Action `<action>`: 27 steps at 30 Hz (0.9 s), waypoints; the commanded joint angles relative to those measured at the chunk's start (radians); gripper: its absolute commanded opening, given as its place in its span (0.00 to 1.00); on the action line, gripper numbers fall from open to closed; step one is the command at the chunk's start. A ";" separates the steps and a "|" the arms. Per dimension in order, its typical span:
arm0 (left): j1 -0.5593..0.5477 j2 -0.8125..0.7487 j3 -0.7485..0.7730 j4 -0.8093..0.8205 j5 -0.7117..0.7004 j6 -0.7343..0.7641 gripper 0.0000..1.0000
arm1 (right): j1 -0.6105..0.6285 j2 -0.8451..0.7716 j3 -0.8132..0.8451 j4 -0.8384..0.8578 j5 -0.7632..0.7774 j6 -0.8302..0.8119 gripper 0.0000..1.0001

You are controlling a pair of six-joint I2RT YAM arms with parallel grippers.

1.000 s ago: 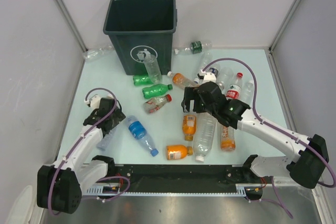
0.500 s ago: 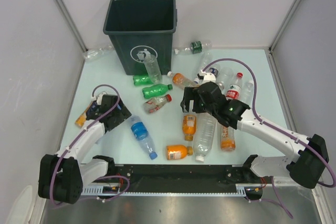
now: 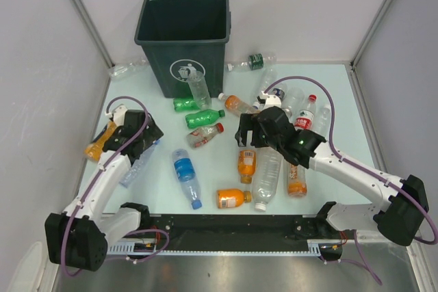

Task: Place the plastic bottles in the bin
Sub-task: Move the plastic bottle to the center of the board.

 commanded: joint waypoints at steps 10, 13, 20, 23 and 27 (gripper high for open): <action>0.144 0.183 -0.008 0.061 0.008 0.042 1.00 | -0.005 -0.033 0.001 0.003 0.001 -0.007 0.95; 0.144 0.201 -0.016 0.067 0.037 0.053 1.00 | -0.007 -0.034 0.000 0.003 -0.001 -0.005 0.95; 0.144 0.164 -0.124 0.147 0.163 0.093 1.00 | -0.005 -0.023 0.000 0.005 -0.008 0.008 0.95; 0.142 0.172 -0.137 0.156 0.180 0.096 1.00 | -0.005 -0.026 -0.008 0.013 -0.015 0.011 0.95; 0.133 0.197 -0.135 0.156 0.196 0.100 1.00 | -0.005 -0.034 -0.017 0.017 -0.018 0.015 0.94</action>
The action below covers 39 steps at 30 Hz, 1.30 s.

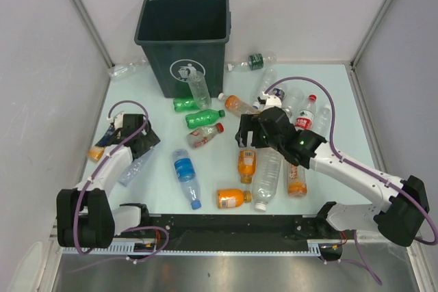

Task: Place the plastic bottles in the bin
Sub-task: Move the plastic bottle to the center of the board.

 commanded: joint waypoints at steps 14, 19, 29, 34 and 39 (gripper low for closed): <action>-0.057 0.088 0.007 0.152 0.231 -0.159 1.00 | -0.002 -0.041 -0.029 0.027 -0.004 0.013 0.94; -0.077 0.151 0.118 0.085 0.167 -0.133 1.00 | -0.004 -0.046 -0.032 0.027 -0.004 0.013 0.94; -0.080 0.021 0.202 -0.106 -0.037 -0.071 1.00 | -0.003 -0.051 -0.040 0.038 -0.016 0.013 0.94; -0.077 0.038 0.264 -0.147 -0.125 -0.052 1.00 | -0.003 -0.070 -0.040 0.020 -0.016 0.010 0.93; -0.066 0.133 0.324 -0.133 -0.059 0.152 1.00 | -0.005 -0.098 -0.045 0.009 0.004 0.008 0.94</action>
